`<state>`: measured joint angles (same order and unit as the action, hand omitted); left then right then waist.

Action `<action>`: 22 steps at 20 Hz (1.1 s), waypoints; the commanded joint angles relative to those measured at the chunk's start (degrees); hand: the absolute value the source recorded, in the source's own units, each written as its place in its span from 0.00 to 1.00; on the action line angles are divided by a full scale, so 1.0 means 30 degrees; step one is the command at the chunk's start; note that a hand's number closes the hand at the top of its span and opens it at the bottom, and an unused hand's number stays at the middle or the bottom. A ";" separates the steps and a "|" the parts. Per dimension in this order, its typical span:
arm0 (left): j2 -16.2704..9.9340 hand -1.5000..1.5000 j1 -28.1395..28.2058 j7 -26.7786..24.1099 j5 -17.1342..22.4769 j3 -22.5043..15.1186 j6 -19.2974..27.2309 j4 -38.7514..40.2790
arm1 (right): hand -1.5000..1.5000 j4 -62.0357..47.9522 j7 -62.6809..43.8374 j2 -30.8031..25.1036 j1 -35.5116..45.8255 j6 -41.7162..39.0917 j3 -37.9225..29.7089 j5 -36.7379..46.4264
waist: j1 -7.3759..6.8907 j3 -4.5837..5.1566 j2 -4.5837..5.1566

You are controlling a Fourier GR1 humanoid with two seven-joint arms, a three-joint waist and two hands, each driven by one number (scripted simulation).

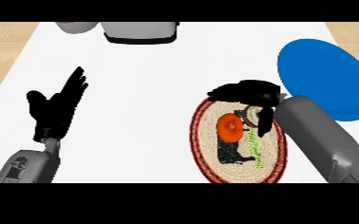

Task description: Pick the squash from the placemat and place it in the plate

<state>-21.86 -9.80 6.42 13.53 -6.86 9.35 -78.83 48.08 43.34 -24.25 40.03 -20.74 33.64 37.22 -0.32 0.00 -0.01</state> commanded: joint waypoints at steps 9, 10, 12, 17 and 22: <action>0.1023 0.50 -0.0578 0.0483 -0.1250 0.1213 -0.0975 0.0438 | 0.00 0.0187 -0.0727 0.2117 -0.0966 0.0127 -0.1285 0.3757 | 0.0057 -0.0001 0.0007; 0.0625 0.50 -0.0773 0.0107 -0.0976 0.1684 -0.1574 0.1131 | 0.00 -0.2361 0.0148 0.2824 -0.0190 0.1146 -0.1425 0.4119 | -0.0045 -0.0004 0.0051; 0.1593 0.50 0.0335 0.0194 -0.1761 0.0995 -0.0627 -0.0376 | 0.00 -0.1600 0.0427 0.2374 -0.0575 0.1034 -0.1634 0.4605 | -0.0008 -0.0004 0.0014; 0.0756 0.50 0.0096 0.0043 -0.1205 0.2151 -0.1981 0.0334 | 0.00 -0.0363 -0.0596 0.3311 -0.1237 0.0127 -0.0456 0.6103 | 0.0084 0.0003 -0.0018; 0.1746 0.50 0.0066 0.0266 -0.2079 0.1649 -0.1291 0.0164 | 1.00 -0.1347 0.1826 0.3699 -0.0360 0.0782 -0.0603 0.6860 | -0.0028 -0.0004 0.0023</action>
<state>-17.37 -9.70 7.12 8.38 -2.02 5.31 -78.22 44.92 45.05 -14.70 38.39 -18.38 31.65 56.14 -0.26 0.16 -0.24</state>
